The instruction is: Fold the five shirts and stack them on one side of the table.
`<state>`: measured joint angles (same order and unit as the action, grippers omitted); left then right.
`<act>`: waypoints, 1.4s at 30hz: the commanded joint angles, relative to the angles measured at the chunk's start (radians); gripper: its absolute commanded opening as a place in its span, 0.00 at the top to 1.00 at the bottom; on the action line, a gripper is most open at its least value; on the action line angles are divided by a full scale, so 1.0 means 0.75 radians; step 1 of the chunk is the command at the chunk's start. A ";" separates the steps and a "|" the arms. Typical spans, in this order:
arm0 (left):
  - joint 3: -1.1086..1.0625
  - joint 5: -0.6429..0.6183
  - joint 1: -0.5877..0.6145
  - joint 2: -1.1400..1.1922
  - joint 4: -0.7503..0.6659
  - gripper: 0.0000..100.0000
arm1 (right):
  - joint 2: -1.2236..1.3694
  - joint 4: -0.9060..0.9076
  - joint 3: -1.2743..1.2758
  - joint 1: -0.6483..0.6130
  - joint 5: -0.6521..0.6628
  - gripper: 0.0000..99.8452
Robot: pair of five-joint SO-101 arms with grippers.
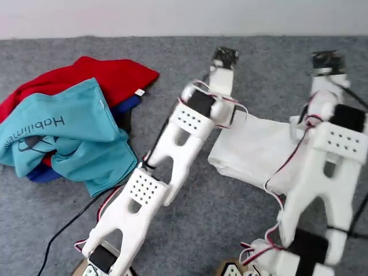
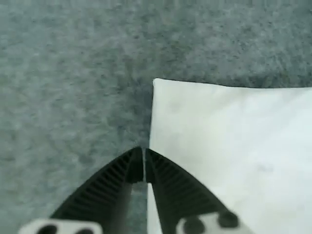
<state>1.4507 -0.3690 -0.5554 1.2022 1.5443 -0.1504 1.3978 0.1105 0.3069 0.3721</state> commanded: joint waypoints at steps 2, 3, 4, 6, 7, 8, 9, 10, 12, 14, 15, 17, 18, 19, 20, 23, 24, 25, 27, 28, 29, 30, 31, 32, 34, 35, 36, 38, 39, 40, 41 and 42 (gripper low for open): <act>0.007 -0.018 -0.074 0.039 -0.125 0.98 | 0.179 0.011 0.080 -0.007 -0.006 1.00; 0.005 -0.018 -0.080 0.049 -0.145 0.98 | 0.218 0.011 0.113 0.001 -0.006 0.99; 0.001 -0.018 -0.084 0.059 -0.162 0.98 | 0.253 0.011 0.141 0.005 -0.006 0.98; 0.005 -0.018 -0.082 0.080 -0.188 0.98 | 0.320 -0.003 0.203 0.034 0.016 0.99; 0.005 -0.018 -0.080 0.086 -0.190 0.98 | 0.347 -0.007 0.229 0.056 0.043 0.99; 0.005 -0.018 -0.080 0.088 -0.192 0.98 | 0.371 -0.028 0.254 0.079 0.074 0.99; 0.005 -0.018 -0.080 0.088 -0.192 0.98 | 0.394 -0.044 0.274 0.109 0.094 0.99; 0.005 -0.018 -0.078 0.088 -0.192 0.98 | 0.410 -0.062 0.291 0.140 0.113 0.99; 0.005 -0.018 -0.078 0.088 -0.192 0.98 | 0.429 -0.087 0.303 0.183 0.145 0.99; 0.005 -0.016 -0.078 0.090 -0.188 0.98 | 0.420 -0.085 0.297 0.197 0.194 0.99; 0.005 -0.014 -0.078 0.088 -0.188 0.98 | 0.406 -0.066 0.284 0.197 0.211 0.99; 0.019 -0.025 -0.063 0.078 -0.151 0.98 | 0.343 -0.003 0.239 0.193 0.209 0.99; 0.071 -0.057 -0.063 0.051 -0.100 0.99 | 0.292 0.048 0.205 0.179 0.198 0.99; 0.138 -0.084 -0.063 0.025 -0.053 0.99 | 0.236 0.083 0.178 0.161 0.192 0.99; 0.195 -0.094 -0.065 -0.002 -0.035 0.99 | 0.175 0.109 0.158 0.140 0.192 0.99; 0.279 -0.094 -0.074 -0.018 -0.059 0.99 | -0.005 0.120 0.137 0.052 0.192 0.99; 0.281 -0.094 -0.084 -0.018 -0.063 0.99 | -0.052 0.120 0.137 0.019 0.192 0.99; 0.275 -0.094 -0.100 -0.012 -0.063 0.99 | -0.095 0.120 0.139 -0.007 0.192 0.99; 0.212 -0.094 -0.133 -0.004 -0.065 0.99 | -0.152 0.122 0.141 -0.032 0.192 0.99; 0.159 -0.094 -0.149 0.000 -0.072 0.98 | -0.169 0.130 0.141 -0.034 0.192 0.99; 0.109 -0.096 -0.162 0.010 -0.078 0.98 | -0.175 0.134 0.147 -0.032 0.192 0.99; 0.056 -0.100 -0.168 0.018 -0.084 0.98 | -0.175 0.132 0.166 -0.019 0.196 0.99; 0.007 -0.102 -0.172 0.027 -0.084 0.98 | -0.171 0.122 0.198 0.003 0.200 0.99; -0.040 -0.102 -0.172 0.035 -0.084 0.98 | -0.163 0.107 0.241 0.021 0.203 0.99; -0.097 -0.104 -0.166 0.037 -0.084 0.99 | -0.140 0.032 0.356 0.075 0.205 0.99; -0.093 -0.104 -0.158 0.033 -0.082 0.99 | -0.126 -0.017 0.421 0.107 0.213 0.99; -0.083 -0.104 -0.145 0.029 -0.084 0.99 | -0.114 -0.085 0.489 0.138 0.231 0.99; -0.060 -0.104 -0.125 0.031 -0.088 0.99 | -0.081 -0.242 0.618 0.197 0.258 0.99; -0.050 -0.100 -0.119 0.031 -0.082 0.99 | -0.069 -0.322 0.667 0.222 0.262 0.99; -0.046 -0.096 -0.108 0.029 -0.080 0.99 | -0.064 -0.377 0.696 0.234 0.262 0.99; -0.046 -0.096 -0.098 0.027 -0.080 0.99 | -0.056 -0.410 0.704 0.234 0.262 0.99; -0.044 -0.096 -0.086 0.020 -0.080 0.99 | -0.056 -0.410 0.694 0.230 0.264 0.99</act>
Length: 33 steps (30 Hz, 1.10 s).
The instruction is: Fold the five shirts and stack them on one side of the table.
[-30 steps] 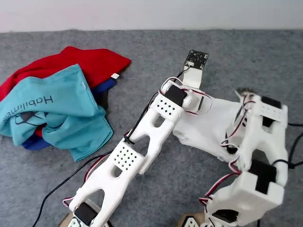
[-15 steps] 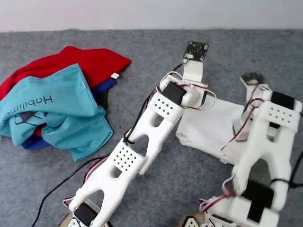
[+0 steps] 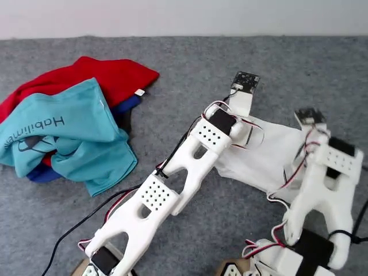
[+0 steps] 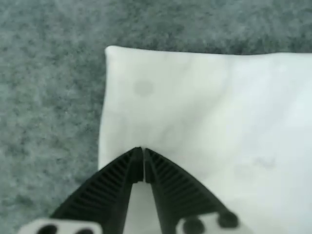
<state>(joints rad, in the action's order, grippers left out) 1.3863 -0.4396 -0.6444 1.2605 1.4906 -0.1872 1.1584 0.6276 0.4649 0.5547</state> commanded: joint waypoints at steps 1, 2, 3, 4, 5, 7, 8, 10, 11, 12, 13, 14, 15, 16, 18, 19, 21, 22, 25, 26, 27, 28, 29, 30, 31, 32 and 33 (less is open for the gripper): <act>0.044 -0.002 0.041 -0.072 -0.004 0.98 | -0.011 -0.079 -0.023 0.001 0.020 0.99; 0.048 0.014 0.043 -0.096 0.020 0.98 | -0.019 -0.036 -0.059 -0.019 0.023 0.99; 0.064 0.055 0.045 -0.131 0.059 0.98 | -0.034 0.021 -0.100 -0.042 0.025 0.99; 0.091 0.106 0.045 -0.168 0.108 0.98 | -0.048 0.093 -0.145 -0.071 0.027 0.99; 0.122 0.151 0.043 -0.205 0.158 0.98 | -0.050 0.161 -0.200 -0.093 0.029 0.99; 0.206 0.248 0.043 -0.280 0.276 0.98 | -0.056 0.281 -0.301 -0.132 0.029 0.99; 0.247 0.293 0.043 -0.311 0.344 0.98 | -0.062 0.341 -0.354 -0.148 0.029 0.99; 0.228 0.325 0.051 -0.372 0.362 0.98 | -0.066 0.453 -0.475 -0.175 0.029 0.99; 0.187 0.325 0.061 -0.401 0.360 0.98 | -0.064 0.488 -0.538 -0.181 0.027 0.99; 0.132 0.327 0.061 -0.436 0.358 0.98 | -0.052 0.508 -0.606 -0.179 0.020 0.99; 0.060 0.327 0.045 -0.464 0.360 0.98 | -0.048 0.504 -0.661 -0.173 0.016 0.99; -0.042 0.327 0.023 -0.501 0.360 0.98 | -0.042 0.488 -0.704 -0.169 0.016 0.99; -0.142 0.327 -0.002 -0.536 0.360 0.99 | -0.026 0.461 -0.741 -0.163 0.016 0.99; -0.242 0.329 -0.025 -0.575 0.360 0.99 | -0.007 0.433 -0.769 -0.157 0.016 0.99; -0.431 0.331 -0.055 -0.667 0.356 0.99 | 0.046 0.371 -0.816 -0.154 0.016 0.99; -0.512 0.336 -0.061 -0.716 0.354 0.99 | 0.081 0.349 -0.837 -0.152 0.016 0.99; -0.645 0.346 -0.061 -0.798 0.327 0.99 | 0.157 0.306 -0.874 -0.150 0.016 0.99; -0.703 0.354 -0.059 -0.831 0.303 0.99 | 0.193 0.283 -0.884 -0.150 0.016 0.99; -0.897 0.362 -0.072 -0.880 0.186 0.99 | 0.302 0.195 -0.902 -0.148 0.016 0.99; -0.954 0.362 -0.080 -0.882 0.143 0.99 | 0.330 0.167 -0.902 -0.148 0.016 0.99; -1.012 0.362 -0.084 -0.884 0.098 0.99 | 0.359 0.136 -0.902 -0.148 0.016 0.99; -1.069 0.362 -0.088 -0.886 0.053 0.99 | 0.392 0.109 -0.902 -0.148 0.016 0.99; -1.126 0.362 -0.092 -0.888 0.012 0.99 | 0.420 0.075 -0.900 -0.148 0.016 0.99; -1.181 0.362 -0.092 -0.890 -0.027 0.99 | 0.453 0.044 -0.898 -0.146 0.016 0.99; -1.231 0.362 -0.092 -0.888 -0.068 0.99 | 0.490 0.017 -0.898 -0.136 0.018 0.99; -1.276 0.362 -0.088 -0.884 -0.110 0.99 | 0.523 -0.009 -0.900 -0.126 0.018 0.99; -1.321 0.362 -0.084 -0.880 -0.151 0.99 | 0.555 -0.036 -0.900 -0.118 0.018 0.99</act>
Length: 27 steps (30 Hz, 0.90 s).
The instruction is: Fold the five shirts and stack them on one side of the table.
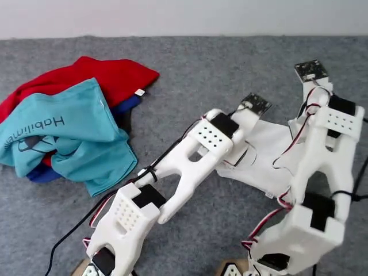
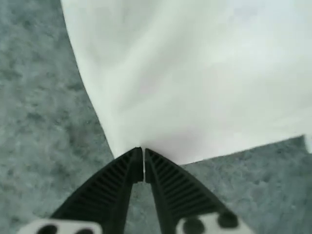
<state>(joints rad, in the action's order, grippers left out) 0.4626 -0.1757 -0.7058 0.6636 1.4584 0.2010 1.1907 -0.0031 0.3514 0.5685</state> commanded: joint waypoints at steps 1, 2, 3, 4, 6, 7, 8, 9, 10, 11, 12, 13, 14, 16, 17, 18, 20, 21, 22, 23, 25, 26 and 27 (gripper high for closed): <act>-0.140 0.016 -0.002 -0.084 -0.155 0.99 | 0.071 -0.101 -0.059 0.040 0.000 0.99; -0.204 0.029 0.000 -0.082 -0.219 0.99 | 0.101 -0.114 -0.059 0.040 -0.002 0.99; -0.267 0.037 0.008 -0.078 -0.266 0.99 | 0.128 -0.120 -0.059 0.038 -0.002 0.99; -0.306 0.041 0.012 -0.082 -0.276 0.99 | 0.148 -0.120 -0.059 0.038 -0.002 0.99; -0.306 0.059 0.029 -0.096 -0.248 0.99 | 0.185 -0.120 -0.059 0.040 0.000 0.99; -0.308 0.059 0.035 -0.102 -0.239 0.99 | 0.202 -0.120 -0.059 0.040 0.000 0.99; -0.308 0.065 0.037 -0.115 -0.237 0.99 | 0.212 -0.120 -0.059 0.040 0.000 0.99; -0.302 0.082 0.037 -0.119 -0.237 0.99 | 0.216 -0.120 -0.059 0.040 0.000 0.99; -0.294 0.106 0.037 -0.127 -0.235 0.99 | 0.216 -0.120 -0.059 0.040 0.000 0.99; -0.285 0.129 0.041 -0.143 -0.229 0.99 | 0.210 -0.120 -0.061 0.036 0.000 0.99; -0.281 0.151 0.041 -0.162 -0.221 0.99 | 0.195 -0.107 -0.063 0.032 0.000 0.99; -0.279 0.174 0.041 -0.184 -0.209 0.99 | 0.169 -0.079 -0.074 0.021 0.000 0.99; -0.279 0.198 0.041 -0.213 -0.194 0.99 | 0.132 -0.030 -0.094 0.007 0.000 0.99; -0.279 0.252 0.041 -0.286 -0.166 0.99 | 0.054 0.044 -0.135 -0.015 0.000 0.99; -0.279 0.280 0.041 -0.325 -0.153 0.99 | 0.013 0.071 -0.155 -0.024 0.000 0.99; -0.279 0.311 0.041 -0.368 -0.147 0.99 | -0.028 0.093 -0.178 -0.028 0.000 0.99; -0.285 0.364 0.051 -0.444 -0.158 0.99 | -0.114 0.122 -0.213 -0.034 -0.002 0.99; -0.283 0.376 0.076 -0.475 -0.174 0.99 | -0.161 0.138 -0.219 -0.036 0.004 0.99; -0.285 0.378 0.098 -0.489 -0.219 0.99 | -0.212 0.165 -0.221 -0.036 0.006 0.99; -0.283 0.376 0.123 -0.487 -0.274 0.99 | -0.259 0.199 -0.221 -0.036 0.006 0.99; -0.281 0.346 0.178 -0.444 -0.403 0.99 | -0.341 0.285 -0.217 -0.034 0.006 0.99; -0.279 0.307 0.192 -0.405 -0.471 0.99 | -0.369 0.339 -0.217 -0.030 0.006 0.99; -0.271 0.266 0.203 -0.354 -0.536 0.99 | -0.390 0.396 -0.217 -0.028 0.008 0.99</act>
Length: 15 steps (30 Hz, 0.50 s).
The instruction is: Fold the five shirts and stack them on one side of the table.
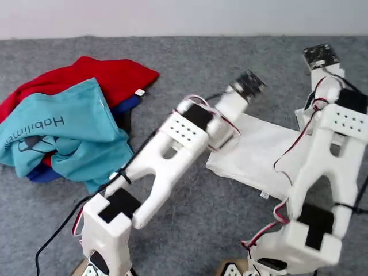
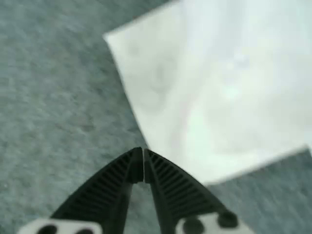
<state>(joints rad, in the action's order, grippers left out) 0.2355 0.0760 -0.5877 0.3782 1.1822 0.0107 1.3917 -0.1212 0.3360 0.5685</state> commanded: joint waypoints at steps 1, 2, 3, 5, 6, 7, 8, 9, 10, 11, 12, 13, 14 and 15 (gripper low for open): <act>0.052 -0.106 0.049 0.080 -0.225 0.99 | -0.144 0.187 -0.059 -0.009 0.008 0.99; 0.077 -0.139 0.055 0.143 -0.276 0.99 | -0.140 0.244 -0.059 -0.009 0.002 0.99; 0.118 -0.172 0.057 0.209 -0.313 0.99 | -0.130 0.281 -0.049 -0.007 0.000 0.99; 0.249 -0.237 0.053 0.336 -0.331 0.99 | -0.107 0.300 0.018 0.011 -0.012 0.99; 0.341 -0.270 0.037 0.403 -0.336 0.99 | -0.101 0.296 0.068 0.026 -0.047 0.99; 0.439 -0.309 0.016 0.466 -0.327 0.99 | -0.089 0.269 0.123 0.036 -0.086 0.99; 0.541 -0.342 -0.008 0.530 -0.307 0.99 | -0.081 0.234 0.190 0.042 -0.127 0.99; 0.641 -0.370 -0.020 0.593 -0.274 0.99 | -0.075 0.193 0.270 0.038 -0.162 0.99; 0.742 -0.393 -0.023 0.655 -0.237 0.99 | -0.071 0.150 0.352 0.034 -0.182 0.99; 0.830 -0.403 -0.020 0.722 -0.198 0.99 | -0.071 0.089 0.438 0.032 -0.205 0.99; 0.915 -0.407 -0.016 0.792 -0.160 0.99 | -0.066 0.021 0.524 0.034 -0.221 0.99; 0.993 -0.409 -0.008 0.861 -0.131 0.99 | -0.066 -0.054 0.616 0.044 -0.233 0.99; 1.075 -0.409 0.000 0.919 -0.100 0.99 | -0.066 -0.132 0.702 0.054 -0.243 0.99; 1.163 -0.411 0.002 0.972 -0.059 0.99 | -0.066 -0.199 0.775 0.064 -0.243 0.99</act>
<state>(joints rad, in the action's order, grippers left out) 0.8984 -0.2171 -0.5892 1.0288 1.0733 -0.0322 1.3809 0.3191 0.3606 0.4104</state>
